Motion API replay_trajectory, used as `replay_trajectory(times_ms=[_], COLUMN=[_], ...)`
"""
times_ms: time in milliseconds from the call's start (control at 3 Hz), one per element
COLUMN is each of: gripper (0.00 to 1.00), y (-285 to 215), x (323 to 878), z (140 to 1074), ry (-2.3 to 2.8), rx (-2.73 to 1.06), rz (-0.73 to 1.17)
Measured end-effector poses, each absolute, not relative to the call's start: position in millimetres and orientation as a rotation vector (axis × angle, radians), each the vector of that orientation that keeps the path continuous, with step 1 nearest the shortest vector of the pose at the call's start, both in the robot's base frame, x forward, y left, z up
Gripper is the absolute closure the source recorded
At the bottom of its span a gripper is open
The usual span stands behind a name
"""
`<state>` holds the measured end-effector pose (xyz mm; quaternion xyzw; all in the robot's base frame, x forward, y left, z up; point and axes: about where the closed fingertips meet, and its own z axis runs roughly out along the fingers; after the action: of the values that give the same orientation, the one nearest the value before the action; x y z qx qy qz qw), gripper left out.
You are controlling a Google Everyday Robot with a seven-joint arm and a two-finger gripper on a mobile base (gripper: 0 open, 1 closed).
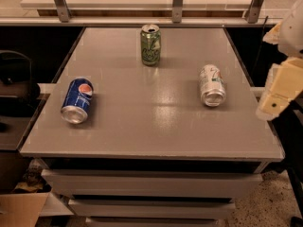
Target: Move 7up can near pepsi can
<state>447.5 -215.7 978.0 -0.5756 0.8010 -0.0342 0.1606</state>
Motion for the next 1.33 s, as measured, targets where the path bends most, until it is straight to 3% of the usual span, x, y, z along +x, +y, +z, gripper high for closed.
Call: replay_trajectory(times_ms=[1333], gripper=[0.0], y=[-193], x=[535], z=[922], ry=[2.678], rx=[-0.833], rz=[-0.021])
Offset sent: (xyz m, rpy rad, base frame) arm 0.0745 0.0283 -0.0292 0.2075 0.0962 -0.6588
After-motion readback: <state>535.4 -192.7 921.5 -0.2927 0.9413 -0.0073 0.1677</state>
